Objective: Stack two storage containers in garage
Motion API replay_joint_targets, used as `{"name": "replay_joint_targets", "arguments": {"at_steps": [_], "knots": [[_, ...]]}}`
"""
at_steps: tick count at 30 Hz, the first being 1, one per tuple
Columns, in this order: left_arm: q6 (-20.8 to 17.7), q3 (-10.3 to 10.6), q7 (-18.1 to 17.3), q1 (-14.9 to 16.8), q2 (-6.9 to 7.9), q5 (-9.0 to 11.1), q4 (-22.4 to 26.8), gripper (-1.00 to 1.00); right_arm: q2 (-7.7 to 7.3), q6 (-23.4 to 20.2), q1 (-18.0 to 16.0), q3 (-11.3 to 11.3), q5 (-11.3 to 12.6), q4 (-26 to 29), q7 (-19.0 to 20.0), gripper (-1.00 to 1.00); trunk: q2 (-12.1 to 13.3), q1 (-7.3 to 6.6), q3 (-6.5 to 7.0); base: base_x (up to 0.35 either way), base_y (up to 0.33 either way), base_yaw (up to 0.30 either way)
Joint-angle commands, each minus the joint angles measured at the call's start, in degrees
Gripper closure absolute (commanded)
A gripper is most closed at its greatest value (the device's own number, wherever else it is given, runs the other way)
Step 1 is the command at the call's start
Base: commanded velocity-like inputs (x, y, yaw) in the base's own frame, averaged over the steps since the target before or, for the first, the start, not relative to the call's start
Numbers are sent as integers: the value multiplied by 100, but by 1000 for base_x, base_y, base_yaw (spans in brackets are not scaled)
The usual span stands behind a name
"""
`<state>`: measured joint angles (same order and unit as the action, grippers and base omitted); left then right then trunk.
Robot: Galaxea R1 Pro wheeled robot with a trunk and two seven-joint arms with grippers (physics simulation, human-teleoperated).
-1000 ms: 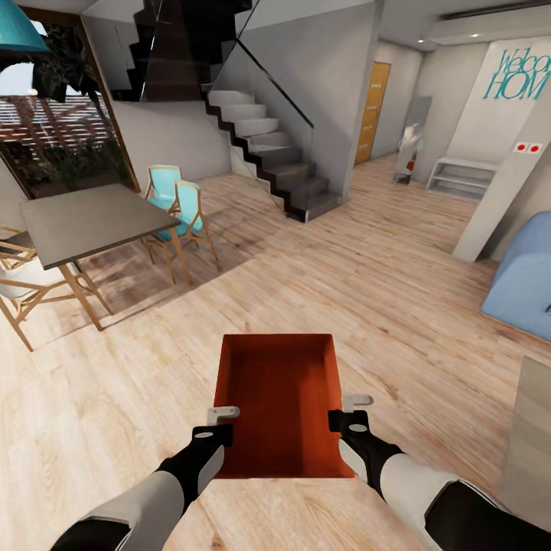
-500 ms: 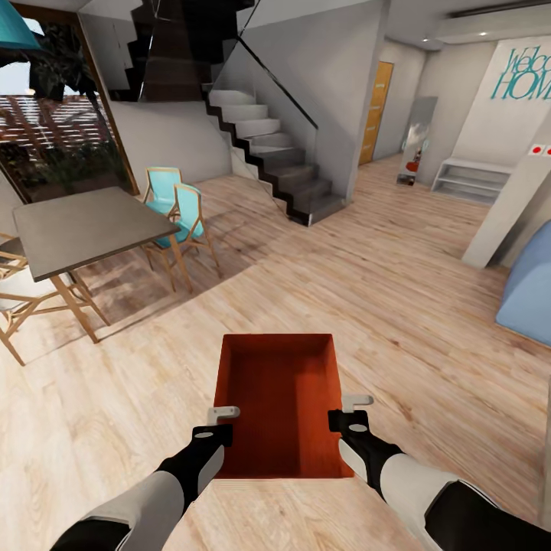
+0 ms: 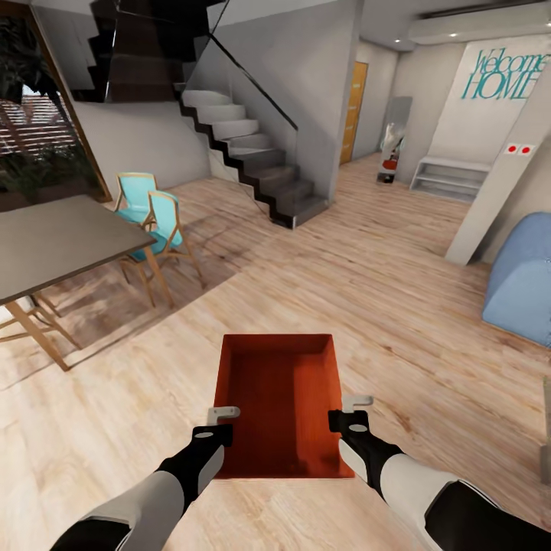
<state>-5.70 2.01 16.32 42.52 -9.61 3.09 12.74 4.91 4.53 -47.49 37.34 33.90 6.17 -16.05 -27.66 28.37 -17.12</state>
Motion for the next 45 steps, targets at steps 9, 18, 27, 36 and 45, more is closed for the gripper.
{"name": "replay_joint_targets", "arguments": {"at_steps": [9,18,27,36,45], "knots": [[-1,19,99,2,29,-133,36,100,1,31,-6,-17,155,-151,-30,100,-8,6,-8,319,99,-242],[-1,19,99,2,29,-133,36,100,1,31,-6,-16,155,-151,-30,100,-8,6,-8,319,99,-219],[-1,19,99,2,29,-133,36,100,1,32,-6,-18,159,-151,-30,100,-8,6,-8,319,99,-18],[-1,19,99,2,29,-133,36,100,1,35,-6,-23,160,-151,-37,100,-8,6,-8,319,99,-32],[-1,19,99,2,29,-133,36,100,1,39,-6,-23,161,-151,-36,100,-8,6,-8,319,99,-240]]}}
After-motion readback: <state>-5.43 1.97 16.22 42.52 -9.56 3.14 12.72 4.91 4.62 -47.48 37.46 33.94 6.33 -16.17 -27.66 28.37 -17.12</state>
